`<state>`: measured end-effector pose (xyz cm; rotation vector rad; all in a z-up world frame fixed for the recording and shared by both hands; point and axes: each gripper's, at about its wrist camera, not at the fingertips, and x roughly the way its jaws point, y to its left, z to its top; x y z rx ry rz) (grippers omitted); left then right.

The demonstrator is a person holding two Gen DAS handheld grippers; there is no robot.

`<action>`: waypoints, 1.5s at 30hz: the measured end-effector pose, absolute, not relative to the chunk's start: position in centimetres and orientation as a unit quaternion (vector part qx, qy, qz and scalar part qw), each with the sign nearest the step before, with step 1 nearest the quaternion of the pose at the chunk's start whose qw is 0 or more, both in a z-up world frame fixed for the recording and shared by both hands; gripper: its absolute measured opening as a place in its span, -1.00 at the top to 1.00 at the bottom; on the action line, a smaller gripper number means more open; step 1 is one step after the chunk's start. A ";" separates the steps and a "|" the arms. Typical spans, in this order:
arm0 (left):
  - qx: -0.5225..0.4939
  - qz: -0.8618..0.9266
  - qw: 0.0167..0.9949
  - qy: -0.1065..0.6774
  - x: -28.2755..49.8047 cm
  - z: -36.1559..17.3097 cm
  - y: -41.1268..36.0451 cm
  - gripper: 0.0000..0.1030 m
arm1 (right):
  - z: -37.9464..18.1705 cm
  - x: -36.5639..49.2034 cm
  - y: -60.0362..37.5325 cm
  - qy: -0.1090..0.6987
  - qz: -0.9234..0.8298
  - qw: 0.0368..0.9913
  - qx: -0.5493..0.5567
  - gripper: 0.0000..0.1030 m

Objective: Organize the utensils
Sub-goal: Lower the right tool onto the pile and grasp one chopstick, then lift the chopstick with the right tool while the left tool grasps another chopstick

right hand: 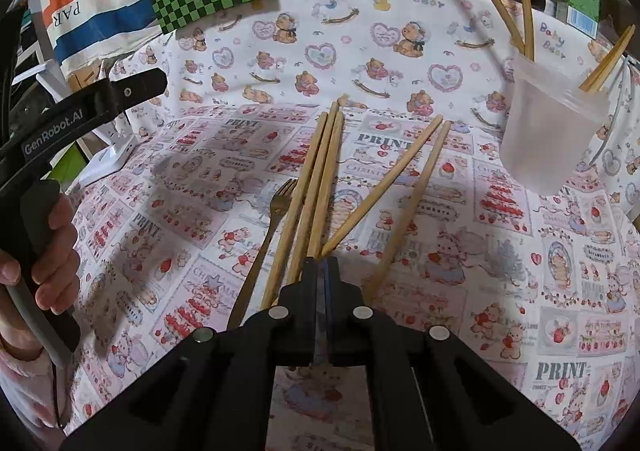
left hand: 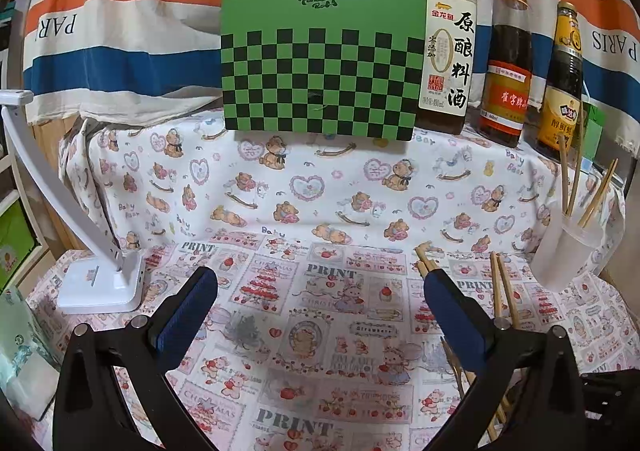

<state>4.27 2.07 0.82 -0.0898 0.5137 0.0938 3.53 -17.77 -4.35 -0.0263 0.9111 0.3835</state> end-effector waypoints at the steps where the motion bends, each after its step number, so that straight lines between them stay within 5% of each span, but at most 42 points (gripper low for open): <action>1: -0.046 0.046 0.965 0.254 4.2 0.8 2.1 -0.99 | -4.4 3.5 -17.8 0.439 0.188 0.879 -0.009 0.92; 8: -0.051 0.046 0.964 0.258 4.3 0.8 2.3 -0.99 | -4.3 3.4 -17.8 0.441 0.190 0.877 0.001 0.88; 12: -0.052 0.050 0.963 0.259 4.3 0.8 2.4 -0.99 | -4.4 3.3 -17.6 0.443 0.189 0.877 -0.001 0.69; 25: -0.057 0.050 0.960 0.271 4.5 0.5 2.3 -0.99 | -5.0 3.5 -17.8 0.457 0.146 0.877 -0.024 0.70; 28: -0.065 0.042 0.958 0.277 4.7 0.3 2.4 -0.99 | -5.0 3.5 -17.8 0.455 0.147 0.878 -0.026 0.88; 34: -0.089 -0.028 0.939 0.330 6.3 -1.2 1.7 -0.99 | -1.8 2.4 -19.8 0.369 0.125 0.921 -0.008 0.88; 36: -0.110 -0.054 0.928 0.351 6.9 -2.0 1.2 -0.92 | -0.1 1.6 -20.8 0.322 0.114 0.940 0.003 0.88; 40: -0.153 -0.108 0.899 0.396 8.2 -3.5 0.0 -0.47 | 2.5 0.1 -22.3 0.240 0.087 0.967 0.004 0.88; 45: -0.171 -0.157 0.873 0.429 9.2 -5.3 -1.6 -0.02 | 3.6 0.2 -23.8 0.233 0.070 0.970 0.028 0.88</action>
